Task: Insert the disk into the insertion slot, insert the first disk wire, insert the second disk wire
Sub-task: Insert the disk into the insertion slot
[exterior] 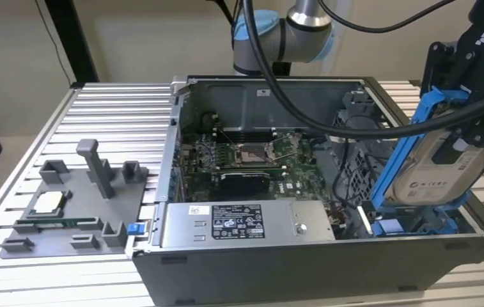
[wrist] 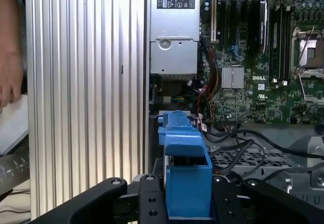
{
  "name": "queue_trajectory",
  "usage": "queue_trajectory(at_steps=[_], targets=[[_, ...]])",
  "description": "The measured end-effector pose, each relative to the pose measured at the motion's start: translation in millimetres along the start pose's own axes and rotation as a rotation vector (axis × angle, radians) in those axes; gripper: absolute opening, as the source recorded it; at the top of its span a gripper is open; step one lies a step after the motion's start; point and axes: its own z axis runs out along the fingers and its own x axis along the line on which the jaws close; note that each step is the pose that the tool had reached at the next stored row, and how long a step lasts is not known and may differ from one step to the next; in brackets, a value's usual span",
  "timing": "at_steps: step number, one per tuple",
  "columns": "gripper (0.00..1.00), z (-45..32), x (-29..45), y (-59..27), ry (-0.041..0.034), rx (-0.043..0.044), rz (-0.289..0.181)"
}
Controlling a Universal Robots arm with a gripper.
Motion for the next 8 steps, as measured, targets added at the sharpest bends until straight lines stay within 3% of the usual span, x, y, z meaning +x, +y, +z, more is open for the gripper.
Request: queue_trajectory(at_steps=[8], targets=[[0.00, 9.0, -0.5, -0.4, -0.0162, -0.0003, -0.001]])
